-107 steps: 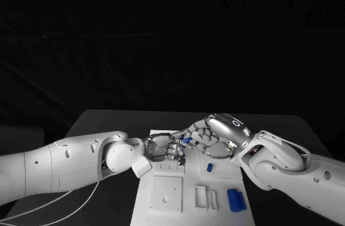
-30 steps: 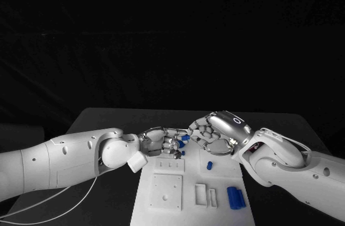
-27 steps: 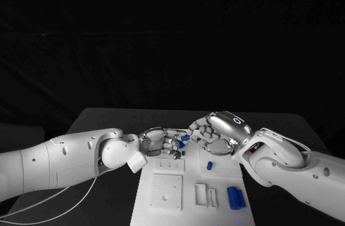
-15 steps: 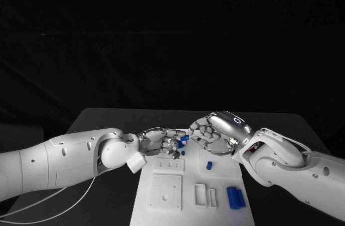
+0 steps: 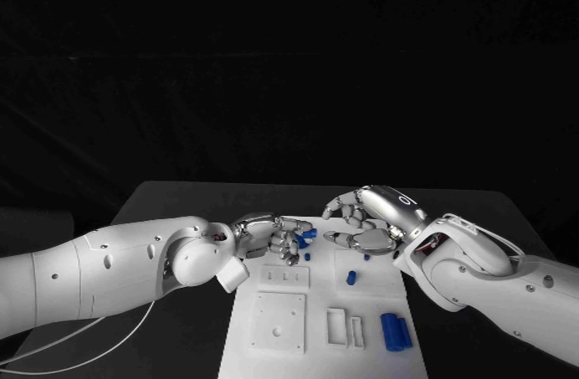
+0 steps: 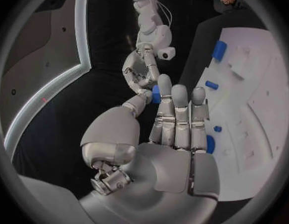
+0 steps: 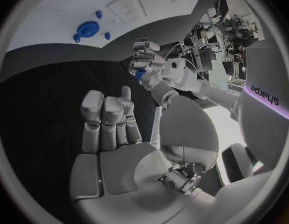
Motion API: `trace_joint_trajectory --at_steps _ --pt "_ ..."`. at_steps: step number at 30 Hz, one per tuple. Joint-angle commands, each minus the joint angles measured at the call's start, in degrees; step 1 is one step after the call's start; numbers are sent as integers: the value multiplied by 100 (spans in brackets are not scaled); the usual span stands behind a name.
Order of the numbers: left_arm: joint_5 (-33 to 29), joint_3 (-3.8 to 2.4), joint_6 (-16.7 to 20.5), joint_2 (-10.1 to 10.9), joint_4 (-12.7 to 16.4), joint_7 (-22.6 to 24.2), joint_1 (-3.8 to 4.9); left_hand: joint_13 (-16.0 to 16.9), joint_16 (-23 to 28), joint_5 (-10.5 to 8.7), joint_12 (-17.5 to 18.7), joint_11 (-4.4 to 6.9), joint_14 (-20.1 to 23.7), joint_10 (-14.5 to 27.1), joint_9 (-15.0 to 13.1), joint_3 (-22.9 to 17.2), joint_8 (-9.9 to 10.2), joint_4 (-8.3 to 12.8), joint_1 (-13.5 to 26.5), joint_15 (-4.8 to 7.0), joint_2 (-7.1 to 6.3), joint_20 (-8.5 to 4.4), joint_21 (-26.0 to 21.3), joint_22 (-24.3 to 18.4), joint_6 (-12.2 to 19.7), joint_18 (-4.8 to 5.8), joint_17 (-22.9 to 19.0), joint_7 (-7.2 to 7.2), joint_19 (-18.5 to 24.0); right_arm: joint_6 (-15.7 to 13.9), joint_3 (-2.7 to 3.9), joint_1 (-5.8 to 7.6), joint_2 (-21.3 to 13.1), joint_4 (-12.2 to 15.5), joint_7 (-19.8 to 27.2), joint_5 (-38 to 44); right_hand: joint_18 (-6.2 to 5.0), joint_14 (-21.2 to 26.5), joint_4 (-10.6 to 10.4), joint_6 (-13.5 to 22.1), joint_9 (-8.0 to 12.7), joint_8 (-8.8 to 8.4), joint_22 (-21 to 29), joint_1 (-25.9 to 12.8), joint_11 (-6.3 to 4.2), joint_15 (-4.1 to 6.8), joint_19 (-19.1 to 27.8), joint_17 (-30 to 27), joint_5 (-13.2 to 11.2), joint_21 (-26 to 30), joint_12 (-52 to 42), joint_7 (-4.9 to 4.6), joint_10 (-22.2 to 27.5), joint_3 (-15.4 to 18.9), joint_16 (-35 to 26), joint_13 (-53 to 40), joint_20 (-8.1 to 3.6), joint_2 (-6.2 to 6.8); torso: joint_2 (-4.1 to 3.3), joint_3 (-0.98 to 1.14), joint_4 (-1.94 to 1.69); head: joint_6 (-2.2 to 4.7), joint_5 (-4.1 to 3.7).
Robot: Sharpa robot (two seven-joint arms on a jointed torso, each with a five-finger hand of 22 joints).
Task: Assemble the parts on the task board
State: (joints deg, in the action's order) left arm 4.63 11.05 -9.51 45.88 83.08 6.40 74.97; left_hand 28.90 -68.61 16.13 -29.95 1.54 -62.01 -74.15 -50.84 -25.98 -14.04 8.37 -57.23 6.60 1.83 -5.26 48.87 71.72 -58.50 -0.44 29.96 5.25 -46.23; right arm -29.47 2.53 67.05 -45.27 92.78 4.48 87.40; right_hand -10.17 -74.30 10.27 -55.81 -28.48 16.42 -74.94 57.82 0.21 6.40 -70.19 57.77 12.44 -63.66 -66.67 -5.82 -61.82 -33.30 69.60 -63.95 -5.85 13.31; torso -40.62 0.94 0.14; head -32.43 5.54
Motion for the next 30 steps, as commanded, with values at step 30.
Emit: trace_joint_trajectory --at_steps 30 --pt "4053 12 2060 -188 -137 -2524 219 121 -261 111 -235 262 -675 -666 -154 -865 -170 779 122 314 -473 -896 353 -64 -808 -1 23 -346 -593 391 0 591 685 -3068 515 -3758 -471 765 192 387 -11 -87 501 -112 165 -223 947 -814 568 1350 1065 -235 575 309 -1384 976 574 -306 140 68 30 -280 2"
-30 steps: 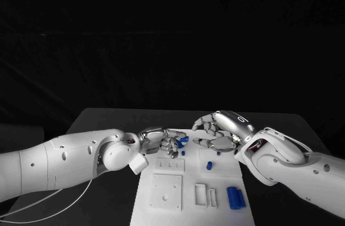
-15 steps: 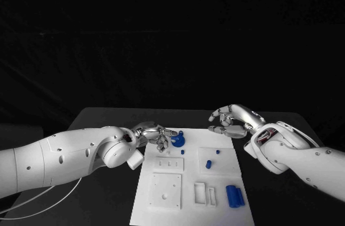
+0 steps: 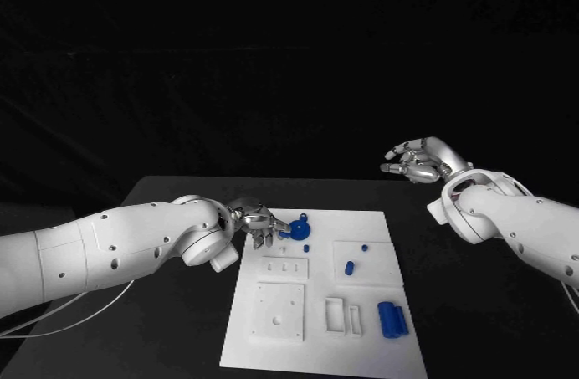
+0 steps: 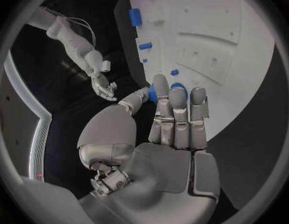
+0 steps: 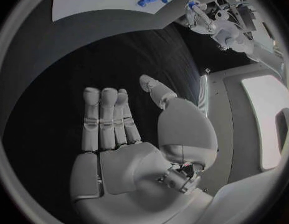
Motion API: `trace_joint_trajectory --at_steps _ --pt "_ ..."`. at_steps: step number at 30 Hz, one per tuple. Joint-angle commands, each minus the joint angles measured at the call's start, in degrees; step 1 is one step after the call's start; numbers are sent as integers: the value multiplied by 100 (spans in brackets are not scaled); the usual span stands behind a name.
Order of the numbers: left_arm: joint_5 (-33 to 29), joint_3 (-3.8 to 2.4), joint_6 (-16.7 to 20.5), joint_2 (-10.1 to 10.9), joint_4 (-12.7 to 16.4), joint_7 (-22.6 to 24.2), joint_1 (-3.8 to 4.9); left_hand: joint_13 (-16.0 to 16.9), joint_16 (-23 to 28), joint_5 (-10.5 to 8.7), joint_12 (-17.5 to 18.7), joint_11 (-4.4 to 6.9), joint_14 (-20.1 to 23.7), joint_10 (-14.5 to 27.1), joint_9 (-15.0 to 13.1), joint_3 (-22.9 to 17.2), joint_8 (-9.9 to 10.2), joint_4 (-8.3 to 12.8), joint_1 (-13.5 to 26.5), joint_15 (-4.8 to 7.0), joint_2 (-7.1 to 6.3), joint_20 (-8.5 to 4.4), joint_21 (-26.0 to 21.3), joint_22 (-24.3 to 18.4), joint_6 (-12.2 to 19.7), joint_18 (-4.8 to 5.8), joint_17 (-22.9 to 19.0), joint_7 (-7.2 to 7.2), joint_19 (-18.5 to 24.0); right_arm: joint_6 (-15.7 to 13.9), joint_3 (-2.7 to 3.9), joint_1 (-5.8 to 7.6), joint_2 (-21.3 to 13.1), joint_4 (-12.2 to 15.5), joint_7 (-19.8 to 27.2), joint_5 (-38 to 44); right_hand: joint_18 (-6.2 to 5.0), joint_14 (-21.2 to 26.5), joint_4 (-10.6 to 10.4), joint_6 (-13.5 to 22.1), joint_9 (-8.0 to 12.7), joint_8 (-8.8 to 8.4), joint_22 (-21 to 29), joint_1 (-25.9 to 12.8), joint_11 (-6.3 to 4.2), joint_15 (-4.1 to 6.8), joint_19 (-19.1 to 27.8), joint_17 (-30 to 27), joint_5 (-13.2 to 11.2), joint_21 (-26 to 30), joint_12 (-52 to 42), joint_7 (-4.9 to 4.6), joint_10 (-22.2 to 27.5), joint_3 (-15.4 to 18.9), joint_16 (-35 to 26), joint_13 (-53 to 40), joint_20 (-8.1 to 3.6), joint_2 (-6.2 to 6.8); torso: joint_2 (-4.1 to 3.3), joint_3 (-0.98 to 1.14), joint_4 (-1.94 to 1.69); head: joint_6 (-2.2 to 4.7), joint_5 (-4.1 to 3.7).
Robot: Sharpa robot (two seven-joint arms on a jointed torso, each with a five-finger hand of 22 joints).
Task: Assemble the parts on the task board
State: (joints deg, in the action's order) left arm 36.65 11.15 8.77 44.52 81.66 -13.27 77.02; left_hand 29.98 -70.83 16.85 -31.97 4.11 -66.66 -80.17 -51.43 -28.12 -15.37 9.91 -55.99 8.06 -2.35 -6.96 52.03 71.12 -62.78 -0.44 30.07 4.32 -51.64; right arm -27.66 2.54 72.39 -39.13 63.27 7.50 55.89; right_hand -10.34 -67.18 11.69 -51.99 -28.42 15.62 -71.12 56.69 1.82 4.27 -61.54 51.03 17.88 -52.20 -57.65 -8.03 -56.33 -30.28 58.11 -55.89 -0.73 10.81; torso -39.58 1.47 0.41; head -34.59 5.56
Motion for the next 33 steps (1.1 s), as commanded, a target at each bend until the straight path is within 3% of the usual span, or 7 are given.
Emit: trace_joint_trajectory --at_steps 1,6,13,19,24,26,33 --pt "957 4 251 -74 6 -598 14 18 -51 42 -42 13 -223 -78 -100 -653 -40 622 0 176 -65 -732 43 -4 -397 -3 19 -261 -66 231 -1 67 93 -157 207 -624 -455 43 82 9 -22 -3 222 -9 12 -24 102 -249 25 361 294 -22 3 10 -415 317 122 -71 41 18 3 -78 3" --pt "1481 19 415 -179 42 -791 14 33 -86 87 -65 36 -265 -123 -115 -675 -46 617 -8 206 -105 -757 68 2 -452 -9 32 -283 -118 406 -1 124 279 -438 152 -647 -455 130 243 54 -34 13 742 -130 91 -199 338 -715 14 1238 1114 -92 -17 57 -1417 1193 443 -152 65 27 -1 -162 6" --pt "1858 75 489 -228 158 -908 14 49 -118 144 -88 58 -302 -168 -129 -700 -50 611 -19 227 -191 -778 94 13 -511 -12 44 -305 -157 513 -2 142 445 -630 -2 -574 -451 269 319 85 -12 23 999 -161 166 -425 622 -899 11 1763 1787 -139 -25 104 -2150 1962 668 -194 95 42 -24 -268 -23" --pt "2085 261 614 -238 264 -1021 14 96 -197 140 -152 92 -364 -238 -151 -704 -63 590 -38 262 -274 -813 166 50 -604 -22 78 -339 -229 712 -2 148 591 -830 24 -645 -465 289 352 101 8 54 1287 -306 253 -592 784 -1123 77 2228 2631 -175 -197 184 -2897 2790 827 -209 94 38 -18 -332 -8" --pt "2079 265 615 -274 275 -1006 8 159 -284 168 -241 124 -407 -275 -184 -700 -80 559 -34 299 -315 -843 239 94 -677 -34 109 -371 -281 1150 -4 149 721 -1005 68 -710 -379 684 423 147 40 46 1434 -272 444 -851 1301 -1345 -40 2604 3337 -198 -101 174 -3428 3379 984 -292 97 35 -22 -371 -6" --pt "2079 265 674 -290 259 -993 1 196 -328 197 -293 127 -402 -284 -203 -700 -86 563 -41 303 -347 -849 260 115 -710 -34 127 -380 -273 1169 -5 149 763 -1060 73 -710 -355 798 430 182 67 30 1462 -243 475 -919 1453 -1410 -82 2702 3525 -208 -142 181 -3569 3557 1028 -308 93 35 -16 -376 12" --pt "2210 264 1065 -328 242 -939 -104 300 -453 428 -433 154 -404 -275 -256 -701 -94 545 -40 331 -397 -869 328 168 -780 -40 169 -404 -283 1138 -7 149 833 -1173 15 -670 -365 857 417 214 136 18 1473 -188 499 -971 1558 -1489 -100 2788 3801 -233 -272 215 -3723 3856 1087 -318 92 32 -21 -411 1"
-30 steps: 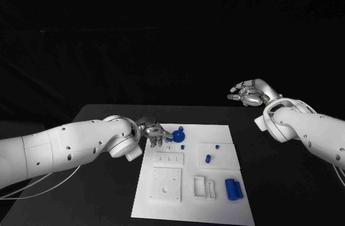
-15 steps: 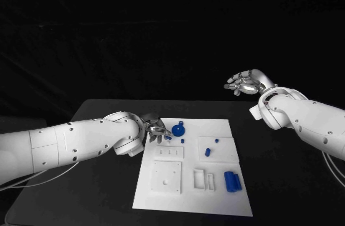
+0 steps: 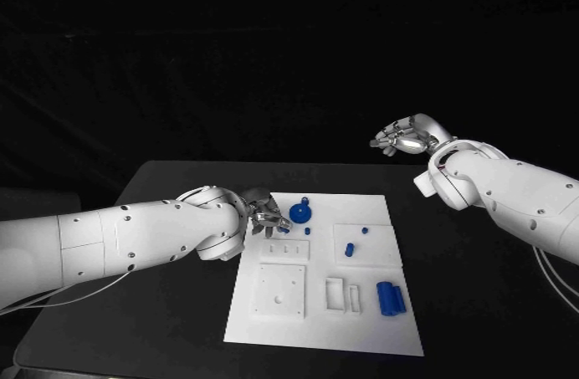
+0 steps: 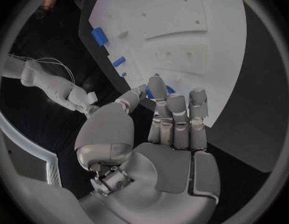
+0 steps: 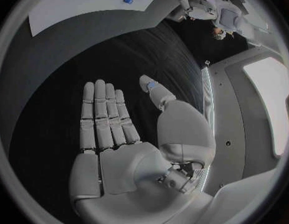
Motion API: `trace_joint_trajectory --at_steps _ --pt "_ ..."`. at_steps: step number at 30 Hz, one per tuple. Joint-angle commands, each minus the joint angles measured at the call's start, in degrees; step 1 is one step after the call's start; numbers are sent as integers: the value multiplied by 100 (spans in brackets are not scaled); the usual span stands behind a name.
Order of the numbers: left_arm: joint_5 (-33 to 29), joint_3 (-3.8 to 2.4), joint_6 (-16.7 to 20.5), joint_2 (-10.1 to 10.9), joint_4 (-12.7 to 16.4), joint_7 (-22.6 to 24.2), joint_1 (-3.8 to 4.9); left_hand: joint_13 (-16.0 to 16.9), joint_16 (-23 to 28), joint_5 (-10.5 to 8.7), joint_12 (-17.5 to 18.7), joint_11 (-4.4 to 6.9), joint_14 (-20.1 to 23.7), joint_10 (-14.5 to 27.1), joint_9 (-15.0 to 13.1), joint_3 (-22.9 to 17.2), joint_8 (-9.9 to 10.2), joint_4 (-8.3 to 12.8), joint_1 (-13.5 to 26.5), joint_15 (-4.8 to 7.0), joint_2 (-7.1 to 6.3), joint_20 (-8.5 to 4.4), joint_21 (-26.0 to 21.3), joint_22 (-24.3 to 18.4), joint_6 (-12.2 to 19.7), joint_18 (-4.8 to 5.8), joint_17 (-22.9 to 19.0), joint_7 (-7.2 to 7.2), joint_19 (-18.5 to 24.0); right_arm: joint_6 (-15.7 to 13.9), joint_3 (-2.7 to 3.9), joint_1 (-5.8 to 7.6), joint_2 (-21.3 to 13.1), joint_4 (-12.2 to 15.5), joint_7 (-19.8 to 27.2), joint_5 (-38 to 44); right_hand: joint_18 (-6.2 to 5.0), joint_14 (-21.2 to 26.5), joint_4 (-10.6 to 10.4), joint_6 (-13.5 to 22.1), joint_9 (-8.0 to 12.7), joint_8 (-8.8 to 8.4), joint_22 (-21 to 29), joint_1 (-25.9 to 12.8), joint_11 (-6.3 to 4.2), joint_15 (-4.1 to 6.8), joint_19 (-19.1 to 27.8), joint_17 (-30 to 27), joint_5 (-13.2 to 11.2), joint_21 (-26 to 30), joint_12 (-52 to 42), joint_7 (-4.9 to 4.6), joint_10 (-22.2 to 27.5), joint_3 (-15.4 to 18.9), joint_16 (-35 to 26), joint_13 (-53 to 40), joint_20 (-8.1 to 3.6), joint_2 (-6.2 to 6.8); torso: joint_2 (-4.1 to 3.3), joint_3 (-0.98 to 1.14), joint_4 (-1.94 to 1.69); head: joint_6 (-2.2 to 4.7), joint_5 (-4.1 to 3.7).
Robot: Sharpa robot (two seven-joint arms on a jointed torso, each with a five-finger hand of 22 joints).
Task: Assemble the parts on the task board
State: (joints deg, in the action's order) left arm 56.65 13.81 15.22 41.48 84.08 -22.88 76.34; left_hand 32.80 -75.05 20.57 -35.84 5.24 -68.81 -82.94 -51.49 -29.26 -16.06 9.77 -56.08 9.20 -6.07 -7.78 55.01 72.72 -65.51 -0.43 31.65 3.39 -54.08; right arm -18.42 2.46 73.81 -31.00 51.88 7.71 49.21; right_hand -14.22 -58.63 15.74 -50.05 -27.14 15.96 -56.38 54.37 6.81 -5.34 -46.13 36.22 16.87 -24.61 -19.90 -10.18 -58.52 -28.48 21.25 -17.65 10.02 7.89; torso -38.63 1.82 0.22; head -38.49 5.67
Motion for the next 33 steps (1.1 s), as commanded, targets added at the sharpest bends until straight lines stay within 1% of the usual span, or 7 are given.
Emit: trace_joint_trajectory --at_steps 1,3,4,9,14,26,33 --pt "266 -2 516 -28 1 32 -59 27 -42 86 -58 43 -191 3 -255 -587 -25 555 -29 221 -30 -788 35 13 -513 -41 13 -313 -42 208 0 8 22 -38 -11 3 22 2 12 21 11 -16 0 44 0 -11 20 -9 5 32 34 -18 -59 37 -40 42 14 -22 -3 -4 -3 -21 -10" --pt "281 -2 671 -32 14 63 -100 72 -93 284 -126 60 -204 0 -286 -593 -39 522 -21 240 -61 -798 66 31 -548 -48 24 -328 -66 206 -1 8 31 -47 -30 28 18 1 6 25 21 -17 -1 37 2 -19 26 -16 25 40 62 -21 -77 50 -54 76 22 -11 -5 -3 -1 -28 -13" --pt "282 -2 698 -31 18 66 -112 81 -103 311 -140 63 -204 5 -294 -593 -41 516 -21 244 -67 -800 72 35 -553 -51 25 -332 -70 205 -1 8 34 -51 -33 30 17 2 5 26 24 -18 -1 36 2 -21 28 -18 31 42 70 -22 -82 53 -58 86 23 -8 -6 -3 0 -34 -15" --pt "402 -1 854 -27 46 57 -162 122 -148 372 -205 81 -221 9 -323 -599 -57 493 -30 263 -98 -804 93 48 -582 -60 29 -347 -94 225 -3 8 44 -61 -66 93 10 5 2 28 39 -16 -1 37 6 -30 41 -28 61 56 113 -23 -106 67 -81 138 35 0 -12 -7 -1 -59 -25" --pt "516 -1 1082 -32 65 58 -219 153 -187 415 -258 92 -232 12 -341 -611 -71 474 -39 275 -132 -804 101 61 -602 -65 34 -358 -114 241 -6 8 62 -83 -78 83 9 48 2 24 62 -10 6 46 15 -54 95 -54 90 100 183 -22 -131 82 -138 220 58 -1 -10 -1 -4 -76 -25" --pt "586 1 764 -50 107 -55 -317 189 -233 429 -321 107 -248 12 -354 -613 -85 453 -47 291 -152 -808 122 82 -629 -75 39 -372 -144 281 -14 8 91 -105 -103 96 6 58 2 29 77 -11 7 52 21 -64 113 -66 107 117 219 -25 -143 92 -160 263 70 0 -12 -4 0 -120 -13" --pt "667 1 692 -61 100 -105 -380 198 -245 427 -338 110 -250 14 -357 -613 -88 449 -47 294 -151 -808 128 88 -634 -78 40 -375 -150 295 -19 8 97 -105 -109 102 4 64 2 32 84 -10 7 54 23 -71 123 -72 116 126 236 -26 -150 97 -171 284 76 -1 -14 -5 2 -152 -7"
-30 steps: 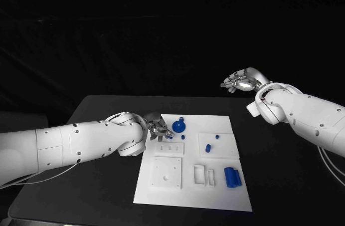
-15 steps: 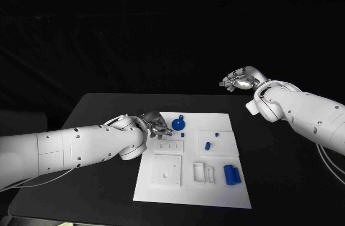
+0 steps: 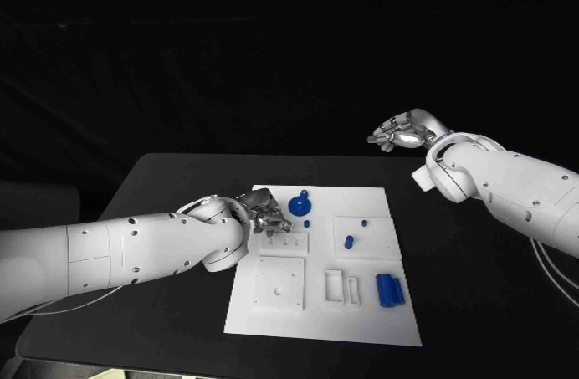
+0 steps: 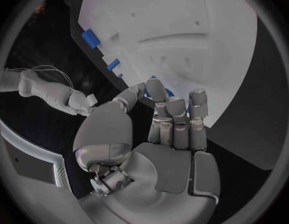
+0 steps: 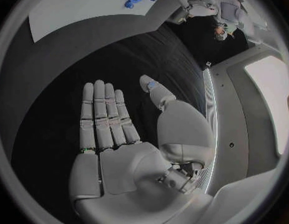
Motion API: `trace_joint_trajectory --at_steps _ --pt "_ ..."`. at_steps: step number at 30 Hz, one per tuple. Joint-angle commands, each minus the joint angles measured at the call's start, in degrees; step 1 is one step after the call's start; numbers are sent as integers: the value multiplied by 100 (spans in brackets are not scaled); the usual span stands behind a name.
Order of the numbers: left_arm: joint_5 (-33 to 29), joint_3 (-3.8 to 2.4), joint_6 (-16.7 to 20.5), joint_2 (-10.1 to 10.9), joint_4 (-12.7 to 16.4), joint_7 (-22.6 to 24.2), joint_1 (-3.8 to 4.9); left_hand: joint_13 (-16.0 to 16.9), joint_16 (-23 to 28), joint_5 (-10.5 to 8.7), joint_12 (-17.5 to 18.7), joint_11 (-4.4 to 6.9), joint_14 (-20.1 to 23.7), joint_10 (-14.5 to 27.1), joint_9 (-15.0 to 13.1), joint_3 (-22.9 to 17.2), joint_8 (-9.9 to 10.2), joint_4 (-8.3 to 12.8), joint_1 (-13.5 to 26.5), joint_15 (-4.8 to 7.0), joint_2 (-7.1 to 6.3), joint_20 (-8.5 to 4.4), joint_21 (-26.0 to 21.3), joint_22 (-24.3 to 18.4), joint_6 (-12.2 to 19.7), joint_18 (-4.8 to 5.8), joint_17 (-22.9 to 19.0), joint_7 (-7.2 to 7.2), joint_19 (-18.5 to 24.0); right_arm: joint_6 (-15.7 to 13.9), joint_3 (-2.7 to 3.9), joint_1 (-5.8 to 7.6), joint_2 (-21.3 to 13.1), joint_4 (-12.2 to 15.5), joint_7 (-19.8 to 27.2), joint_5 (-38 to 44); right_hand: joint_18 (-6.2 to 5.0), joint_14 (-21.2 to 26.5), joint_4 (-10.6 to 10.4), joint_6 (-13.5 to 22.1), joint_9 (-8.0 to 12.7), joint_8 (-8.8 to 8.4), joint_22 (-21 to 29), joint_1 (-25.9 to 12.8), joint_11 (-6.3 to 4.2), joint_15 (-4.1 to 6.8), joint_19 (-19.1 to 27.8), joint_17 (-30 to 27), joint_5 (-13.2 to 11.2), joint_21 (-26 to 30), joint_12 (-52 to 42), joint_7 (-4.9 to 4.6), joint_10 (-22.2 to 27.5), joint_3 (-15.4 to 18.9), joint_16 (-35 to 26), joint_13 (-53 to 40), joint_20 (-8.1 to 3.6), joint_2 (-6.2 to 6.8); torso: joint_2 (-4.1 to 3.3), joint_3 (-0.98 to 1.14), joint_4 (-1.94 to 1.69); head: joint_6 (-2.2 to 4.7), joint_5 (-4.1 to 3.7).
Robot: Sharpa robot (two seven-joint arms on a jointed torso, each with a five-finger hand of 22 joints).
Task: Assemble the parts on the task board
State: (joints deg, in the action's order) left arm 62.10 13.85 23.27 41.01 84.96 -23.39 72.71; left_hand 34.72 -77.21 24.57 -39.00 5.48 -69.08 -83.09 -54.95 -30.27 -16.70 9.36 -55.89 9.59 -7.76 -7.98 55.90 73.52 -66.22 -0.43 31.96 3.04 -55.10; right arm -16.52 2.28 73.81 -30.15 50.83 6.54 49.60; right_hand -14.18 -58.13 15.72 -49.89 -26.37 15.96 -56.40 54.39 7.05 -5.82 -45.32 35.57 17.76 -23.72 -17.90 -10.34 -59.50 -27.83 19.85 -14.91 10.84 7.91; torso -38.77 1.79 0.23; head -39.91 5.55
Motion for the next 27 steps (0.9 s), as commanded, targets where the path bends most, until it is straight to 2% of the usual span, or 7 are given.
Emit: trace_joint_trajectory --at_steps 1,16,27 --pt "130 -4 -123 -14 12 -64 -24 7 -30 27 -25 86 -223 29 -12 -511 -25 489 -66 255 18 -788 40 9 -564 -79 9 -341 -49 106 -1 7 11 -1 8 63 -1 14 5 15 7 -10 8 53 -1 -24 42 -7 29 38 37 -10 -53 33 -32 13 -5 -3 0 -3 1 -10 5" --pt "176 -4 -198 -22 4 -69 -162 44 -82 25 -95 97 -234 32 -29 -501 -43 472 -59 266 18 -789 63 36 -591 -90 14 -352 -68 158 -14 6 40 -7 5 66 -5 21 2 16 22 -7 6 58 3 -32 58 -16 68 53 67 -11 -71 43 -51 54 7 -9 -5 -6 1 -56 11" --pt "356 -4 -184 -32 -50 -53 -177 98 -159 -78 -205 108 -241 36 -62 -483 -85 428 -39 280 13 -790 89 72 -636 -107 18 -370 -88 149 -19 6 46 3 25 66 -10 25 0 10 34 -1 3 63 3 -35 72 -23 120 66 90 -9 -92 50 -65 88 18 -13 -3 -5 2 -69 5"
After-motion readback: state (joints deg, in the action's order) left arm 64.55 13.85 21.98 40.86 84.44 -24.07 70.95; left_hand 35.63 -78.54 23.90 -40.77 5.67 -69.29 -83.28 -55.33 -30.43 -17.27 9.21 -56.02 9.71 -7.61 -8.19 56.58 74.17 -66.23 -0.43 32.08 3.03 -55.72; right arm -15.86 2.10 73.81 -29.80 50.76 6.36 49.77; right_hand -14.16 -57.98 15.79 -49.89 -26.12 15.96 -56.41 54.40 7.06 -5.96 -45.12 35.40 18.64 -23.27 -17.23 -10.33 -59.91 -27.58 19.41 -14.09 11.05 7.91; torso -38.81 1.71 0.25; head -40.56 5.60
